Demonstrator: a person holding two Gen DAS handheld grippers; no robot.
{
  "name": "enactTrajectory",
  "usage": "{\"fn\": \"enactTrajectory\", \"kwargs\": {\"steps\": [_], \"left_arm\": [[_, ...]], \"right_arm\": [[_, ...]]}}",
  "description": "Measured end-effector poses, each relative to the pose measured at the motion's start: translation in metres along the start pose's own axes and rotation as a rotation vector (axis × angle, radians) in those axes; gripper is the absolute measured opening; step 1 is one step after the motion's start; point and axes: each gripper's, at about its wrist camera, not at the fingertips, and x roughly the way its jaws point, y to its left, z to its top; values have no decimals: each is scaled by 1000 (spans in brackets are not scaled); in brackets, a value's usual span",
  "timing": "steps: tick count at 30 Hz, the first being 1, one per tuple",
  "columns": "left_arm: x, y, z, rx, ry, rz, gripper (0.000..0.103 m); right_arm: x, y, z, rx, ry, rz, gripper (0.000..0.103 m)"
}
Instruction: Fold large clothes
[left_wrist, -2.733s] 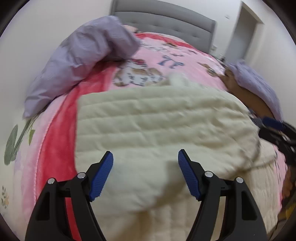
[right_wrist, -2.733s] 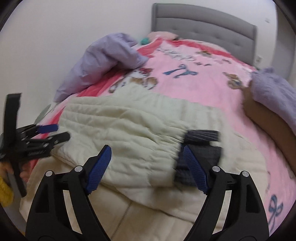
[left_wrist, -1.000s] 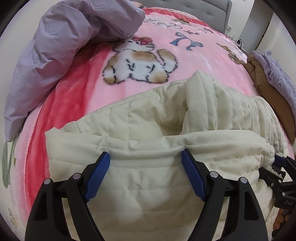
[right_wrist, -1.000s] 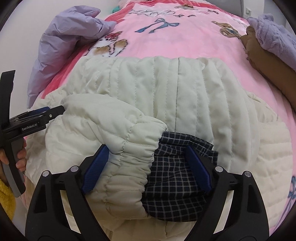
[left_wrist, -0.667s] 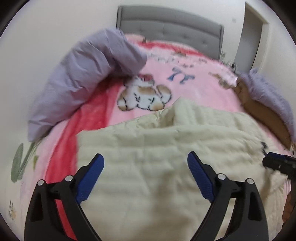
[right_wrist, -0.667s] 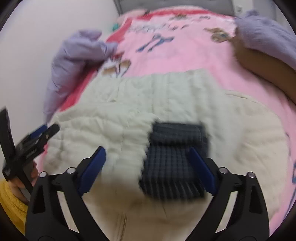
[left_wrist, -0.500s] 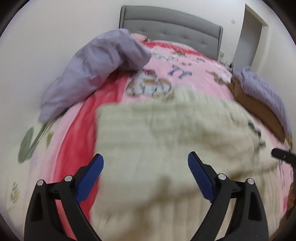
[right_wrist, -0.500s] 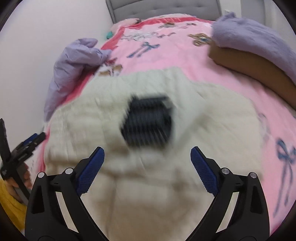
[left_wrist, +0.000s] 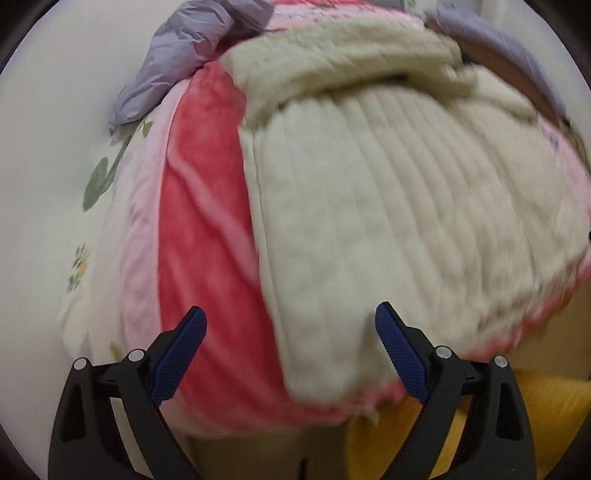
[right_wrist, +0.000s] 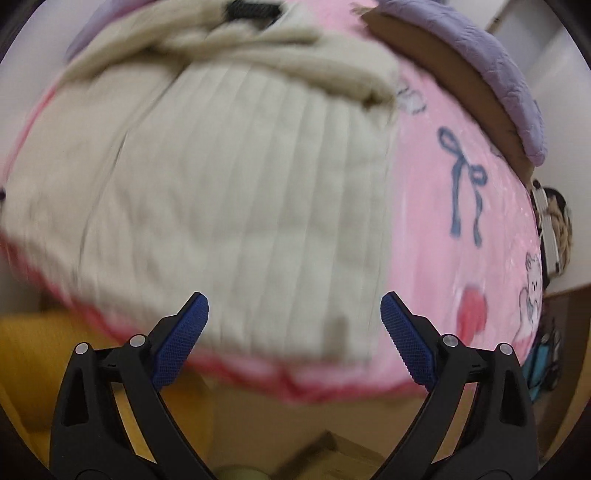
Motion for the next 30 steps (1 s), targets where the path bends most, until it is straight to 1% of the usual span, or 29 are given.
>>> {"fn": "enactTrajectory", "kwargs": {"steps": [2, 4, 7, 9, 11, 13, 14, 17, 18, 20, 21, 22, 23, 24, 25, 27, 29, 30], "left_arm": [[-3, -3, -17, -12, 4, 29, 91], [-6, -6, -32, -30, -3, 52, 91], [-7, -16, -47, -20, 28, 106, 91], [-10, -19, -53, -41, 13, 112, 91], [-7, -22, -59, -43, 21, 135, 91], [-2, -24, -60, -46, 22, 166, 91], [0, -22, -59, -60, 17, 176, 91], [0, -9, -48, -118, -18, 207, 88], [-1, -2, -41, -152, -37, 200, 88], [3, 2, -33, -162, -32, 193, 87], [6, 1, -30, -153, -34, 192, 85], [9, -2, -29, -134, -30, 186, 80], [14, -6, -29, -112, -16, 179, 75], [19, -9, -31, -102, 1, 173, 64], [23, -11, -33, -100, 15, 168, 59], [29, -14, -39, -104, 23, 170, 59], [28, -18, -40, -94, 5, 183, 59], [27, -20, -39, -92, -3, 184, 59]], "right_arm": [[5, 5, -18, -34, 15, -23, 90], [12, 4, -35, -41, 18, -67, 90], [23, -9, -50, 25, 32, -113, 89], [28, -22, -55, 89, 36, -128, 87], [30, -36, -54, 150, 19, -114, 87], [35, -45, -51, 175, -4, -138, 83], [36, -50, -46, 184, -17, -145, 75], [37, -64, -32, 212, -62, -114, 74], [35, -67, -27, 206, -91, -118, 74], [38, -68, -19, 182, -102, -147, 73], [41, -68, -17, 182, -92, -140, 66], [46, -68, -16, 185, -72, -115, 61], [52, -67, -16, 185, -46, -89, 54], [60, -63, -17, 171, -13, -84, 53], [63, -59, -20, 151, -12, -112, 53], [62, -56, -22, 137, -40, -138, 54], [63, -58, -24, 161, -46, -134, 58], [62, -61, -25, 188, -47, -126, 58]]}}
